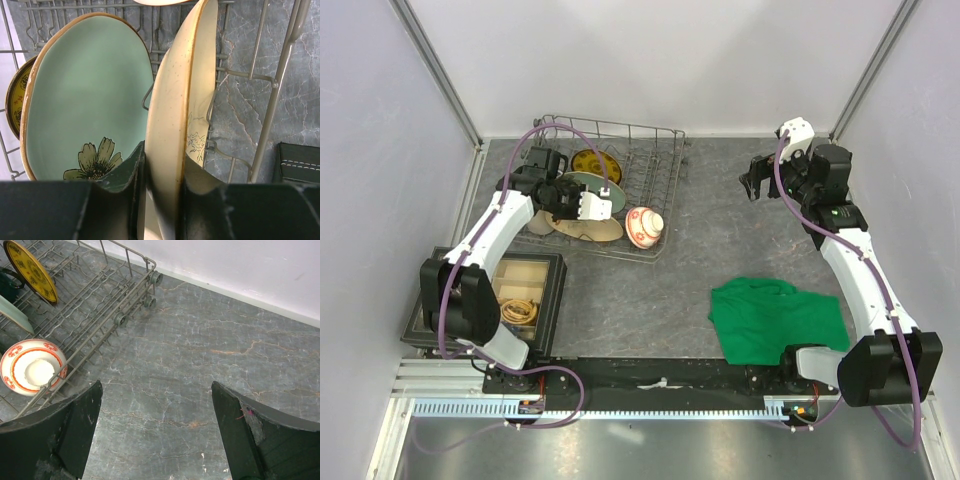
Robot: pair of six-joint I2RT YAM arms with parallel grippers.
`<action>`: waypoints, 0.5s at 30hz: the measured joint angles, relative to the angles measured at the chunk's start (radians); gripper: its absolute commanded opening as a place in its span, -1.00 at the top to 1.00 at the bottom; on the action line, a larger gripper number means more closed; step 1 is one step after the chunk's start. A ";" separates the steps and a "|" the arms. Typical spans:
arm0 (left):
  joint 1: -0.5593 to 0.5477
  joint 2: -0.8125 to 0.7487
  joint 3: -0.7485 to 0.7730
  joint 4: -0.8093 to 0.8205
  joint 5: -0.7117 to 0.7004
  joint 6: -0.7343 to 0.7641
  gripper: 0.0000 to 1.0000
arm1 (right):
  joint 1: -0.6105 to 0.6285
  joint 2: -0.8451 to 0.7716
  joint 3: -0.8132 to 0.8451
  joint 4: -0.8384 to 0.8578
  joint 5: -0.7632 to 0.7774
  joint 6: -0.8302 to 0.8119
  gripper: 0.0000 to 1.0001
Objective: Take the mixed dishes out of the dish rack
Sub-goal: Pick up the plate from the dish rack.
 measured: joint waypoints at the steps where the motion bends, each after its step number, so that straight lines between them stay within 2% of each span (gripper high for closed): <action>1: 0.000 0.000 0.000 0.000 0.000 0.000 0.97 | 0.000 0.001 0.000 0.000 0.000 0.000 -0.96; 15: -0.024 0.000 0.018 0.003 -0.019 -0.077 0.97 | 0.000 0.001 0.000 0.000 -0.004 0.000 -0.96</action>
